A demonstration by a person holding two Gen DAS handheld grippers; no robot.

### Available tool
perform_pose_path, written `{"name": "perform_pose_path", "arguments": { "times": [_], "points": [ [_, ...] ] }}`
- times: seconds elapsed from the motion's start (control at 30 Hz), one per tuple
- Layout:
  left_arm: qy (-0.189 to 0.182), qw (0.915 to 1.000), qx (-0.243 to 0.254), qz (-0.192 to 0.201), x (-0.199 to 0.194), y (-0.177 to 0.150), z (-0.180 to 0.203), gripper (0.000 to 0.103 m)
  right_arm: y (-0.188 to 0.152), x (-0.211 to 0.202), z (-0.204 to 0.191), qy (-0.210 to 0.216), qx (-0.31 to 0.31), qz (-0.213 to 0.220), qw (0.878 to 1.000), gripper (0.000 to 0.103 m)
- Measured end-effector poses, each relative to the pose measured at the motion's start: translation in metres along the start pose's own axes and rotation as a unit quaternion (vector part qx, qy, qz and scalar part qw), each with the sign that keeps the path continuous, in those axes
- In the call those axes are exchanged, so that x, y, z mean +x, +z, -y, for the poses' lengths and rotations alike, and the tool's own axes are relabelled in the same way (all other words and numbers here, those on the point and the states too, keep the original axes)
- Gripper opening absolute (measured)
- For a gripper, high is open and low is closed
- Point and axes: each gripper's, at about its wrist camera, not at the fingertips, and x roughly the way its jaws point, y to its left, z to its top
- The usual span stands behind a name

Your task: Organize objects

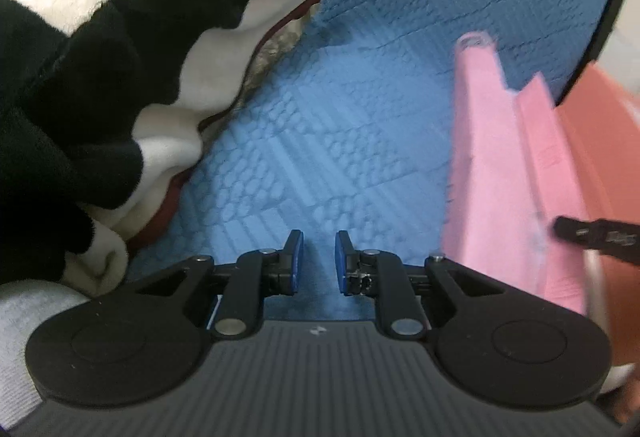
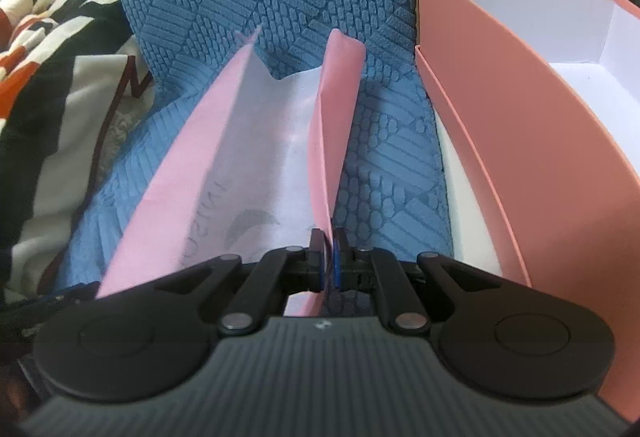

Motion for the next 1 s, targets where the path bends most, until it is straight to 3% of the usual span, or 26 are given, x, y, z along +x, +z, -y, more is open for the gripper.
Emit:
{"name": "perform_pose_path", "arguments": {
  "times": [0.23,0.43,0.7,0.9,1.0],
  "points": [
    [-0.088,0.996,-0.001,0.013,-0.054,0.0,0.004,0.02,-0.001,0.001,0.005,0.02,0.026,-0.011,0.999,0.007],
    [-0.15,0.9886,0.012,-0.007,-0.097,-0.015,0.014,0.019,0.002,0.003,0.008,0.032,0.037,-0.019,0.999,0.007],
    [-0.145,0.9836,0.05,-0.096,-0.107,-0.054,0.028,0.012,0.002,0.007,0.008,0.033,0.039,-0.03,0.998,0.007],
    [-0.17,0.9755,0.054,-0.129,-0.093,-0.068,0.031,0.012,0.001,0.008,0.009,0.033,0.041,-0.033,0.998,0.007],
    [-0.16,0.976,0.048,-0.139,-0.075,-0.073,0.032,0.012,0.0,0.008,0.006,0.033,0.037,-0.034,0.998,0.007]
  ]
}}
